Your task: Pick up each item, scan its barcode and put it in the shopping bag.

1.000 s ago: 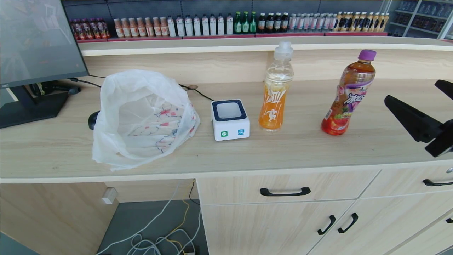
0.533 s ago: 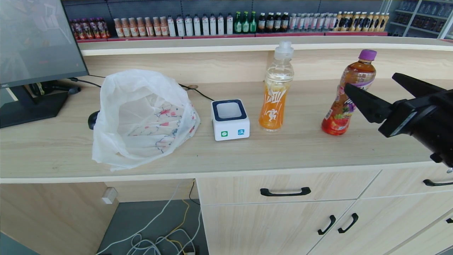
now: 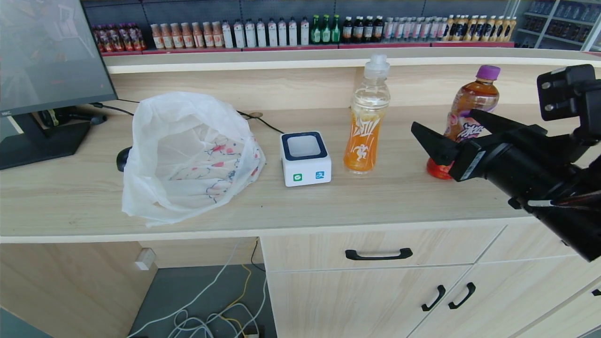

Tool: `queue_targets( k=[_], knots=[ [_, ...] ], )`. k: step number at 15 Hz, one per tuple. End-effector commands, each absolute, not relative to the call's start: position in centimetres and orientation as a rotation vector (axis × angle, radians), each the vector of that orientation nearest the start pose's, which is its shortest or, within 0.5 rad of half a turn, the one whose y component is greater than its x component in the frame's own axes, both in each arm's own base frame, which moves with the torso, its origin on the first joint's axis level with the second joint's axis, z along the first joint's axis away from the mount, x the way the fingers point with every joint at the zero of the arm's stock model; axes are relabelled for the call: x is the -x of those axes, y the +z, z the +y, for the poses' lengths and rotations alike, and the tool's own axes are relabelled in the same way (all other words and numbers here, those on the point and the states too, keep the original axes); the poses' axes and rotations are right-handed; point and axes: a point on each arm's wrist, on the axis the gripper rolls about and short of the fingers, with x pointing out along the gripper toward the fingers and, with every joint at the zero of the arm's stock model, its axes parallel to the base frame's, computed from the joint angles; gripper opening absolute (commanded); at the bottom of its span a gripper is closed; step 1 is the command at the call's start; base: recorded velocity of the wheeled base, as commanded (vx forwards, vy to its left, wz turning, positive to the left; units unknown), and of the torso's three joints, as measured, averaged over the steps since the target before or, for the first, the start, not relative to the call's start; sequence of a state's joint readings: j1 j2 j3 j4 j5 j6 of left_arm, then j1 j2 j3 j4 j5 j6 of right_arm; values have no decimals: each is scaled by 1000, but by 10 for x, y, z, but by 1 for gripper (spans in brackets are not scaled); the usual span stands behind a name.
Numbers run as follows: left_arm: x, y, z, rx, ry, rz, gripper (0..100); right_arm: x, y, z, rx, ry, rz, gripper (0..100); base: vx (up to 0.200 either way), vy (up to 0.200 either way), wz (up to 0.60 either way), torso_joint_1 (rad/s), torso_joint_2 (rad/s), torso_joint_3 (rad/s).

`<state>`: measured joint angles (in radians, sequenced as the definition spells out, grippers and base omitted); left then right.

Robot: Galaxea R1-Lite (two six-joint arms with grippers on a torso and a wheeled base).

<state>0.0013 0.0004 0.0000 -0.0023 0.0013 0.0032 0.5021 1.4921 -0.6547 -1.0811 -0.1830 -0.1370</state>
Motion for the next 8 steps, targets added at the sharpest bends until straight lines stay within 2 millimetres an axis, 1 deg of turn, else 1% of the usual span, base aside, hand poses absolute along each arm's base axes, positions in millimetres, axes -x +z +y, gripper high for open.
queue_targets(
  k=[1,2,4,7,8],
  knots=[
    [23,76,0,-3,3,-3,100,-232,246,131,15,329,-248,100,0,0,0,0,0,0],
    [23,76,0,-3,2,-3,100,-236,242,138,16,343,-233,100,0,0,0,0,0,0],
    [23,76,0,-3,3,-3,100,-245,233,144,24,350,-203,100,0,0,0,0,0,0],
    [23,76,0,-3,3,-3,100,-263,233,155,22,349,-209,100,0,0,0,0,0,0],
    [23,76,0,-3,2,-3,100,-269,230,159,24,350,-203,100,0,0,0,0,0,0]
  ],
)
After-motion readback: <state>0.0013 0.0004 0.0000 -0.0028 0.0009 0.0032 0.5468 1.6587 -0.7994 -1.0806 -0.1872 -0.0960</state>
